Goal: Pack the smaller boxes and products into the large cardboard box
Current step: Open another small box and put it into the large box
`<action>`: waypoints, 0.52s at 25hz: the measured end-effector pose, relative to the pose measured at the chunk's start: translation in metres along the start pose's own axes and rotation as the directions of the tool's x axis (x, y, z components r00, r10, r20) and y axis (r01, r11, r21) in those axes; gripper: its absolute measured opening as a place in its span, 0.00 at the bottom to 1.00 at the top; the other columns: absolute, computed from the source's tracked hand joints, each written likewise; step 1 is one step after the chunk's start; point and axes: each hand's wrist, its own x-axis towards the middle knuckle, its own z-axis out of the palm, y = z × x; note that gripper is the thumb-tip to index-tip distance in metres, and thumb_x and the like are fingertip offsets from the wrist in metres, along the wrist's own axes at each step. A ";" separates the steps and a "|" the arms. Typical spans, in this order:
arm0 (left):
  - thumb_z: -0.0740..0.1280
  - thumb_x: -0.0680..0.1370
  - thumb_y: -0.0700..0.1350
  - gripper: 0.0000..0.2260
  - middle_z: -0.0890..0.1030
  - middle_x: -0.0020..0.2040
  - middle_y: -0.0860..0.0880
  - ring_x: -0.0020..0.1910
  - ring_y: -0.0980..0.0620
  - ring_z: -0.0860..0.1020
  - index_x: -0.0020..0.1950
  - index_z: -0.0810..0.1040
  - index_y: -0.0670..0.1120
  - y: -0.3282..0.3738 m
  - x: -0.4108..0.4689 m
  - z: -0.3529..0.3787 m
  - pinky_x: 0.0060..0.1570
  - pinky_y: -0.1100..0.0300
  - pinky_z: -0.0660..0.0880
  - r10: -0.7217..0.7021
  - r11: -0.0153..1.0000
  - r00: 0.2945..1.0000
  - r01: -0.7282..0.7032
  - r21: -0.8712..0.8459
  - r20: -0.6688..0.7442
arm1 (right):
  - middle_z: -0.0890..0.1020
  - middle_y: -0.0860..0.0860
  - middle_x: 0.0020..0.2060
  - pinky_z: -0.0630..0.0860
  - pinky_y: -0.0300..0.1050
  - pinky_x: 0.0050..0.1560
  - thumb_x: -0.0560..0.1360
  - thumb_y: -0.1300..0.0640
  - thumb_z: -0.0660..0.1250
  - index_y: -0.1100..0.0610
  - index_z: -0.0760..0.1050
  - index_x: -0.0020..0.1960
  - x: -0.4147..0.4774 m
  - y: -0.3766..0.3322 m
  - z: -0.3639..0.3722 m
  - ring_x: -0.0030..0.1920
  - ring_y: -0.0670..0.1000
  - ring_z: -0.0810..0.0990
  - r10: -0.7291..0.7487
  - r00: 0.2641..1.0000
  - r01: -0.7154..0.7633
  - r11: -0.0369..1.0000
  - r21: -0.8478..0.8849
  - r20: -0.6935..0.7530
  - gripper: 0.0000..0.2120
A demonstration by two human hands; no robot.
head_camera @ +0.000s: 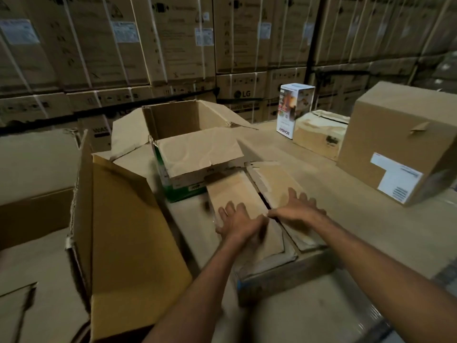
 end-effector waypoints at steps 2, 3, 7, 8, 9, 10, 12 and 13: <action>0.62 0.73 0.74 0.39 0.51 0.82 0.51 0.81 0.43 0.47 0.78 0.62 0.55 -0.004 -0.017 0.003 0.71 0.29 0.58 0.075 0.994 0.997 -0.076 0.072 0.023 | 0.53 0.55 0.81 0.59 0.69 0.74 0.63 0.28 0.70 0.45 0.46 0.83 -0.014 0.005 0.003 0.79 0.66 0.53 -0.054 0.998 0.055 0.998 -0.038 0.035 0.57; 0.61 0.72 0.75 0.39 0.50 0.82 0.52 0.81 0.44 0.46 0.78 0.61 0.55 -0.006 -0.026 0.004 0.71 0.29 0.57 0.109 0.988 0.993 -0.114 0.105 0.051 | 0.53 0.56 0.81 0.59 0.69 0.74 0.63 0.29 0.70 0.46 0.47 0.83 -0.019 0.009 0.001 0.79 0.66 0.53 -0.056 0.997 0.058 0.998 -0.030 0.047 0.57; 0.62 0.71 0.76 0.42 0.48 0.83 0.54 0.81 0.45 0.43 0.80 0.57 0.57 -0.005 -0.055 0.008 0.71 0.28 0.54 0.149 0.961 0.978 -0.178 0.212 0.144 | 0.39 0.57 0.82 0.50 0.75 0.74 0.59 0.18 0.67 0.44 0.39 0.83 -0.029 0.041 0.001 0.80 0.68 0.42 0.023 0.997 -0.022 1.000 -0.019 0.075 0.65; 0.61 0.71 0.77 0.43 0.48 0.83 0.54 0.81 0.44 0.44 0.80 0.57 0.57 -0.002 -0.060 0.009 0.71 0.28 0.54 0.147 0.958 0.978 -0.177 0.224 0.145 | 0.39 0.57 0.82 0.50 0.75 0.74 0.58 0.17 0.66 0.44 0.39 0.83 -0.032 0.046 0.001 0.80 0.68 0.43 0.008 0.998 -0.007 1.000 -0.026 0.069 0.66; 0.59 0.71 0.77 0.42 0.49 0.83 0.53 0.81 0.44 0.45 0.80 0.57 0.57 0.003 -0.065 0.010 0.70 0.28 0.55 0.135 0.959 0.981 -0.165 0.232 0.138 | 0.40 0.58 0.82 0.52 0.74 0.74 0.59 0.17 0.65 0.44 0.40 0.83 -0.035 0.050 -0.001 0.80 0.68 0.45 -0.012 0.998 0.013 0.999 -0.030 0.063 0.65; 0.58 0.71 0.78 0.42 0.51 0.82 0.53 0.80 0.44 0.47 0.79 0.58 0.57 0.007 -0.068 0.012 0.70 0.28 0.56 0.112 0.962 0.986 -0.140 0.233 0.127 | 0.42 0.58 0.82 0.54 0.74 0.74 0.59 0.18 0.65 0.44 0.41 0.83 -0.039 0.053 -0.002 0.79 0.68 0.48 -0.025 0.998 0.027 0.999 -0.032 0.064 0.64; 0.56 0.70 0.80 0.43 0.57 0.79 0.50 0.77 0.43 0.53 0.78 0.60 0.57 0.016 -0.077 0.018 0.68 0.28 0.60 0.063 0.968 0.992 -0.088 0.236 0.109 | 0.45 0.59 0.81 0.58 0.73 0.72 0.59 0.18 0.65 0.45 0.44 0.82 -0.046 0.062 0.000 0.77 0.69 0.52 -0.022 0.997 0.025 0.999 -0.045 0.078 0.62; 0.57 0.69 0.81 0.44 0.59 0.77 0.49 0.76 0.42 0.55 0.77 0.61 0.56 0.020 -0.082 0.022 0.68 0.28 0.61 0.053 0.965 0.992 -0.079 0.248 0.111 | 0.47 0.60 0.80 0.60 0.72 0.72 0.59 0.19 0.64 0.45 0.45 0.82 -0.049 0.070 0.002 0.77 0.69 0.54 -0.018 0.997 0.022 0.998 -0.055 0.081 0.61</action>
